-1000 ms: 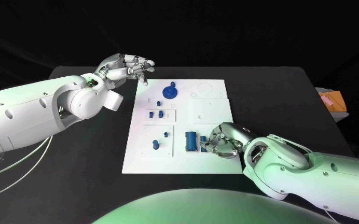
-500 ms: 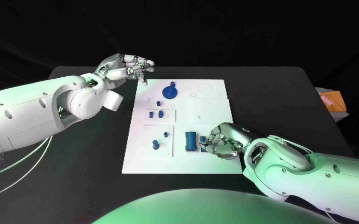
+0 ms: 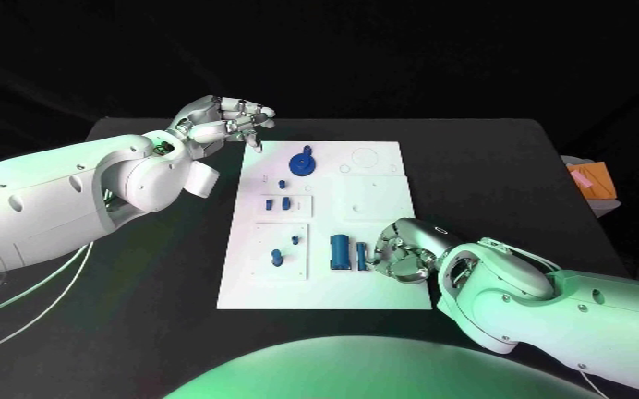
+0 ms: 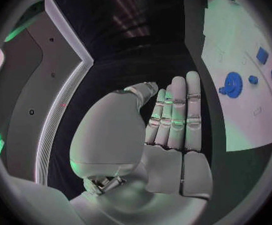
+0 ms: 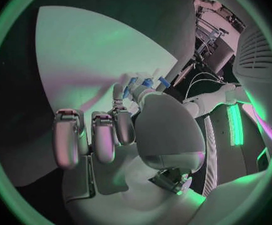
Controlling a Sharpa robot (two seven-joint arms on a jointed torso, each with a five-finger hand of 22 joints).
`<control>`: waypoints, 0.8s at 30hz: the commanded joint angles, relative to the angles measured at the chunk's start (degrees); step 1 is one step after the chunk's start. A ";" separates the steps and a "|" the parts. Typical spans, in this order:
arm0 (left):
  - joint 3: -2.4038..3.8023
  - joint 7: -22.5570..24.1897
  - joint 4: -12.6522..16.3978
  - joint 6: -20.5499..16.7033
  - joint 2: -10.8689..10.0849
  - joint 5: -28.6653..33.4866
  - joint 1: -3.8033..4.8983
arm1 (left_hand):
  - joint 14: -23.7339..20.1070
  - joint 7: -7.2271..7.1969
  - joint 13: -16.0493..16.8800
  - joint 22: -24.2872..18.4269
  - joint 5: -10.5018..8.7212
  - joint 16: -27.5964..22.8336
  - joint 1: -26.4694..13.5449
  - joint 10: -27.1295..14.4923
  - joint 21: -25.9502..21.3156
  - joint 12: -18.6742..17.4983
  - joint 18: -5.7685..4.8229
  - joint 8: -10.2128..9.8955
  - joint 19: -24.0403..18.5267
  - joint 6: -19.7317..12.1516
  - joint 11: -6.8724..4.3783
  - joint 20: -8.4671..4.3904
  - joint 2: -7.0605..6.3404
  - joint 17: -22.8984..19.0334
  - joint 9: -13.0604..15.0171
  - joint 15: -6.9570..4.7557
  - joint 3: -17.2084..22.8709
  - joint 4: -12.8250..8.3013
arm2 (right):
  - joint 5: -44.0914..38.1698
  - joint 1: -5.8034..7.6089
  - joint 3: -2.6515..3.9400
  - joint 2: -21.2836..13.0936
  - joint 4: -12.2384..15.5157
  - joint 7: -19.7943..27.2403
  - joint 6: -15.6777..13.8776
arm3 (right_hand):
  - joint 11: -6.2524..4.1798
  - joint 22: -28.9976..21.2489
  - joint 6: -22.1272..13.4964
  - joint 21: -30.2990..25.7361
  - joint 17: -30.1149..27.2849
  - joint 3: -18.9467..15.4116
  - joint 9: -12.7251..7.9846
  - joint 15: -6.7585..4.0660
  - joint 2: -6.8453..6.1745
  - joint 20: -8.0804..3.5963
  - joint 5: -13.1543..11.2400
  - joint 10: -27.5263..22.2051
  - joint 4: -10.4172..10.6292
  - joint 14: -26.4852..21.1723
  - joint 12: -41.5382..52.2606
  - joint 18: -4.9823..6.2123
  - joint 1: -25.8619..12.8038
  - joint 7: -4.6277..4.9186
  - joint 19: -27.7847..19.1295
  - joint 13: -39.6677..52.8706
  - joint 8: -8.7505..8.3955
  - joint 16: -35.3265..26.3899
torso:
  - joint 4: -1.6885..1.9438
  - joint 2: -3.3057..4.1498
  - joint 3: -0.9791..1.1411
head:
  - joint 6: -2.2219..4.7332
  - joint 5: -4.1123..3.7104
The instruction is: Assemble the parts on the task board
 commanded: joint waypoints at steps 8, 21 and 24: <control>0.02 1.03 -0.13 0.72 0.30 0.19 0.02 | -0.21 0.23 -0.05 -0.06 0.16 0.25 -0.51 -0.45 -0.40 0.37 0.31 -0.24 0.25 -0.24 -0.12 0.15 0.17 -0.10 0.11 0.17 0.29 -0.09 | 1.25 0.88 0.18 -0.51 -0.54 4.64 -3.93 | 0.27 12.46 -0.19 -1.14 14.37 -0.62 -0.33 -0.08 -0.42 -0.35 -0.39 0.00 1.05 5.82 -0.48 -0.27 -0.42 0.29 4.89 6.30 -0.53 0.12 | 0.02 -0.17 -0.02 | 0.01 -0.08; -0.69 4.77 -3.13 -2.11 2.23 2.24 -0.72 | -0.18 0.14 0.00 -0.14 -0.13 0.35 -0.94 -0.32 -0.51 0.55 0.30 -0.23 0.26 -0.12 -0.16 0.21 -0.09 -0.11 0.22 0.20 0.00 0.12 | 36.09 7.56 1.26 -0.28 -8.91 33.66 -8.22 | 2.80 6.61 -6.03 -17.29 6.68 0.92 -1.82 2.01 1.33 1.51 2.60 -8.37 0.48 3.70 -11.62 2.56 4.39 3.22 1.46 -1.21 -4.58 -4.31 | -0.43 -2.21 -0.60 | 3.79 -0.92; -0.73 6.48 -5.24 -4.08 3.54 3.62 -1.23 | -0.27 -0.06 0.06 -0.29 -0.58 0.36 -1.39 -0.11 -0.74 0.74 0.31 -0.16 0.21 0.09 -0.29 0.24 -0.22 -0.16 0.34 0.17 -0.39 0.42 | 48.77 9.06 1.31 1.61 -14.93 39.07 -6.27 | 4.07 -0.11 -8.88 -33.41 -2.28 2.30 -1.79 3.12 1.95 2.62 3.30 -20.36 -1.11 0.11 -27.06 5.01 6.95 4.66 -2.66 -12.56 -5.50 -10.72 | -0.50 -2.89 -0.55 | 5.63 -1.09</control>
